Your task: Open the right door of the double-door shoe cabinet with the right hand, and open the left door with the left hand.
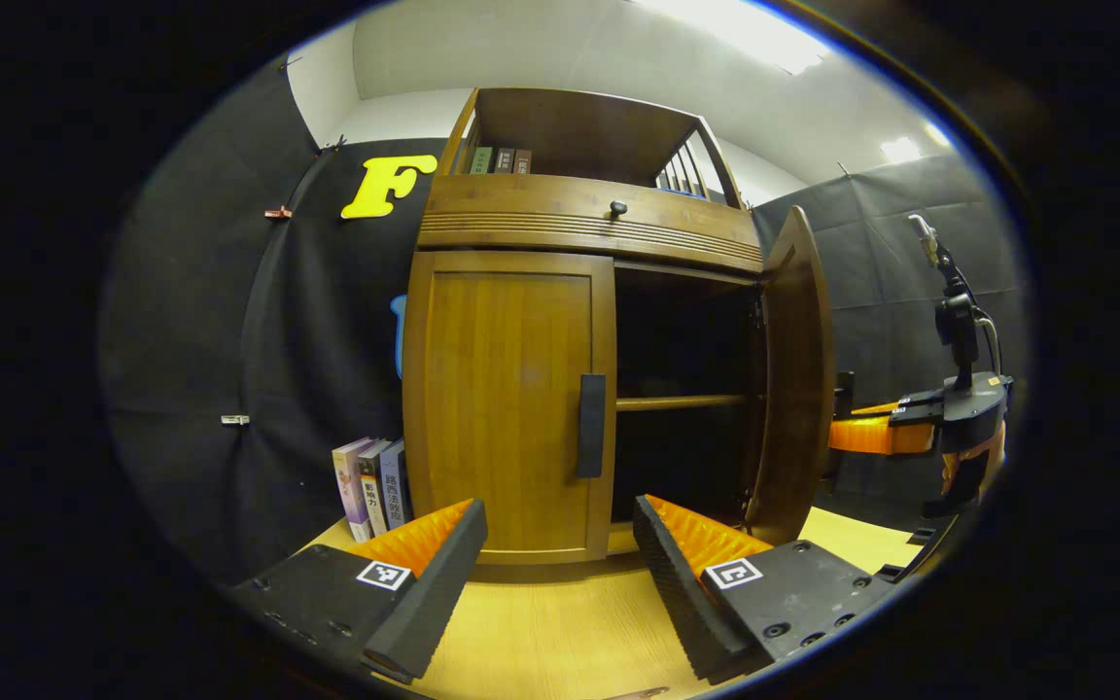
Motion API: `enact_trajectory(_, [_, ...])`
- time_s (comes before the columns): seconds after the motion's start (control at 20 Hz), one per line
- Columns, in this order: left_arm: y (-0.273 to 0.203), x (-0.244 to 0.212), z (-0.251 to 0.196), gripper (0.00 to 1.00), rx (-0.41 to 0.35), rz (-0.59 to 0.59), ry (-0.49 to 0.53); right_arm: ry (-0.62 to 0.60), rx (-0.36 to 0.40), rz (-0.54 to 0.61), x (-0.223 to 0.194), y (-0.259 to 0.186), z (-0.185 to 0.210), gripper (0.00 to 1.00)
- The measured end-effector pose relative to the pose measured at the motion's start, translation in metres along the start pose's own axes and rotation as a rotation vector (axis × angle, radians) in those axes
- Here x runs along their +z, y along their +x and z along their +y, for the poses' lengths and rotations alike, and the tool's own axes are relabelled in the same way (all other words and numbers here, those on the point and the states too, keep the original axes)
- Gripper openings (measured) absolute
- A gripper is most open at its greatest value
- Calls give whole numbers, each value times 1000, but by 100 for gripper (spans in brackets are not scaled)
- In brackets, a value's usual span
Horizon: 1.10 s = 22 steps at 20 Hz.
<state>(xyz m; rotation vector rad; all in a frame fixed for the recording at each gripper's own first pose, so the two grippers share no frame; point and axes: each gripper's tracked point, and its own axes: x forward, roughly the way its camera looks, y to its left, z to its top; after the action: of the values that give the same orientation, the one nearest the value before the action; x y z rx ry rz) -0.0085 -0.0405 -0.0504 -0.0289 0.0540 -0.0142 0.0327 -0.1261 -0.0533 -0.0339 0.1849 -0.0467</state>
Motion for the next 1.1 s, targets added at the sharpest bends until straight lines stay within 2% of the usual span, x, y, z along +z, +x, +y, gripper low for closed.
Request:
enact_trajectory(0.1, [0,2,-9,93,-18,-6,1,-2,-25,-1,-1,-7,-12,23])
enact_trajectory(0.25, [2,1,-20,92,-34,-7,21,-5,-77,4,-3,-18,-34,19])
enact_trajectory(0.35, [4,-4,-23,94,-28,8,22,-19,-128,26,-9,-23,-55,22])
enact_trajectory(0.4, [5,-9,-25,94,-30,20,15,-28,-157,27,-10,-26,-65,18])
enact_trajectory(0.45, [6,-12,-27,94,-34,31,3,-33,-172,27,-9,-27,-73,19])
enact_trajectory(0.5, [5,-16,-30,94,-40,40,-9,-36,-191,31,-12,-27,-83,25])
enact_trajectory(0.55, [5,-17,-32,93,-43,45,-16,-15,-183,21,-9,-30,-88,16])
enact_trajectory(0.6, [5,-17,-31,94,-38,45,-18,7,-180,24,-10,-30,-91,13])
enact_trajectory(0.75, [7,-15,-29,94,-17,38,-9,18,-176,24,-12,-32,-101,12])
enact_trajectory(0.8, [9,-16,-31,92,-17,41,-8,25,-173,26,-12,-35,-103,9])
enact_trajectory(1.0, [20,-17,-34,94,-11,49,-10,40,-205,7,-10,-48,-120,11])
enact_trajectory(1.1, [27,-16,-36,94,-3,47,-6,33,-248,-4,-7,-55,-130,13])
